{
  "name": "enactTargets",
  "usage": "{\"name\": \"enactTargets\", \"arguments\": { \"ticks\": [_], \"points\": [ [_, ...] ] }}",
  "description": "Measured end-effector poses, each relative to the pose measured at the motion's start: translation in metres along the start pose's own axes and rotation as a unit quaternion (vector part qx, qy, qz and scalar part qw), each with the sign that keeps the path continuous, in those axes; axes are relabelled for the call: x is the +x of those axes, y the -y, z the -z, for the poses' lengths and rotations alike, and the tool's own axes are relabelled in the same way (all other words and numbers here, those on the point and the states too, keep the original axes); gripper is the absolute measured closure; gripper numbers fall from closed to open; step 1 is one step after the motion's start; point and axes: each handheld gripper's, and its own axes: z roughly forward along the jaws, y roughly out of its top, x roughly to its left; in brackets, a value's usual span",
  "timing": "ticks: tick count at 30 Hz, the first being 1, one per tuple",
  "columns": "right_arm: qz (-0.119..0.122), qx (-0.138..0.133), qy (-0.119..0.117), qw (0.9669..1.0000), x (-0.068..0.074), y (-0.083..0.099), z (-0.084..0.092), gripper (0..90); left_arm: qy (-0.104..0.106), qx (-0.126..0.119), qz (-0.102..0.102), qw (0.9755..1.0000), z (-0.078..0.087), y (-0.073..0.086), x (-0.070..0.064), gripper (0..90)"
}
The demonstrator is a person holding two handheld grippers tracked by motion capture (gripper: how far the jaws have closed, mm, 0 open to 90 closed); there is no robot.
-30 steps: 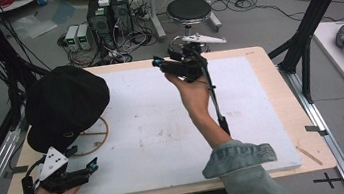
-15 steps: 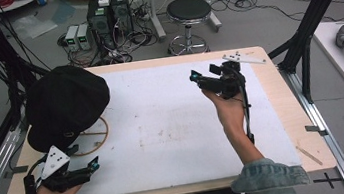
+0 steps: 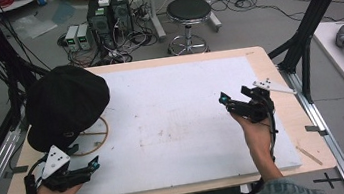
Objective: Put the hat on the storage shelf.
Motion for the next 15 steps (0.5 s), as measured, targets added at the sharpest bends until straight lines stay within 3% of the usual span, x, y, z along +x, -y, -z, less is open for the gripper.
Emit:
{"name": "enactTargets", "arguments": {
  "ticks": [8, 10, 15],
  "points": [
    [0.033, -0.009, 0.037, 0.9987, -0.017, 0.043, 0.010, 11.1, -0.004, 0.002, 0.002, 1.0000, 0.001, 0.002, 0.000, 21.2],
    [0.026, 0.004, 0.041, 0.9988, -0.022, 0.047, 0.009, 11.1, -0.003, 0.001, 0.001, 1.0000, 0.001, 0.003, 0.000, 21.2],
    [0.023, -0.006, 0.057, 0.9981, -0.029, 0.050, 0.014, 11.1, -0.004, 0.002, 0.000, 1.0000, -0.001, 0.003, 0.000, 20.9]
  ]
}}
